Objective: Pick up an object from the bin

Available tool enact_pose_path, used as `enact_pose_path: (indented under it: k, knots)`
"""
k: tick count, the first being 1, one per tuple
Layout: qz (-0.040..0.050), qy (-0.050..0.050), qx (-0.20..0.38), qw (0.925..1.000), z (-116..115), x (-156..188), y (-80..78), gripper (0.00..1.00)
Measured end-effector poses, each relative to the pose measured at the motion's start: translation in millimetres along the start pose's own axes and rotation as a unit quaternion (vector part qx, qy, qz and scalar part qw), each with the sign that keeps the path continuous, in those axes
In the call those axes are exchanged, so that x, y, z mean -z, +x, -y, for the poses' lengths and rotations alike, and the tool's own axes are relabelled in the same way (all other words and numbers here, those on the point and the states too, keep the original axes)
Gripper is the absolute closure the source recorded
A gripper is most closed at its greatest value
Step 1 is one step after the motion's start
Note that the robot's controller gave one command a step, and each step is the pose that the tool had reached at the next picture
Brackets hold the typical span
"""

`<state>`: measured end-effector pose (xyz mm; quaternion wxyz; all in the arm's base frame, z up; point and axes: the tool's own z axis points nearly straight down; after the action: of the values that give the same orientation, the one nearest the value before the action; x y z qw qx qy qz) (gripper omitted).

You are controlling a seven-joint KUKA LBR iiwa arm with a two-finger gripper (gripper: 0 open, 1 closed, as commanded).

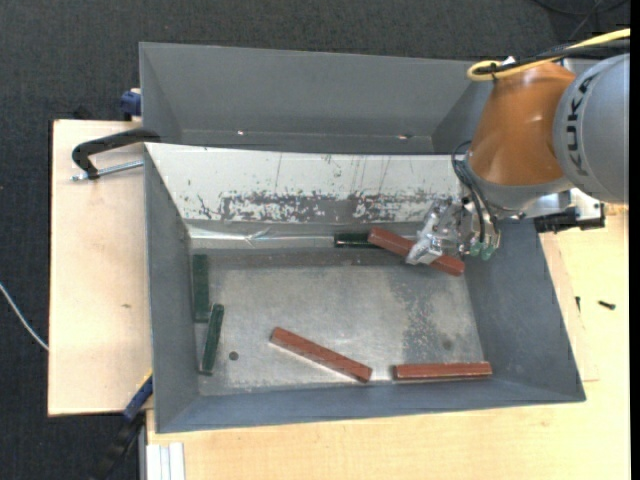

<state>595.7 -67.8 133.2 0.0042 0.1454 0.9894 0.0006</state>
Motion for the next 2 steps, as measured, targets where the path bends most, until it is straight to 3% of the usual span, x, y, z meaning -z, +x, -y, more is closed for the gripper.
enact_pose_path:
  k: [2]
  knots:
    - [-0.0006,0.000,0.000,1.0000,-0.1,19.2,0.2,1.00]
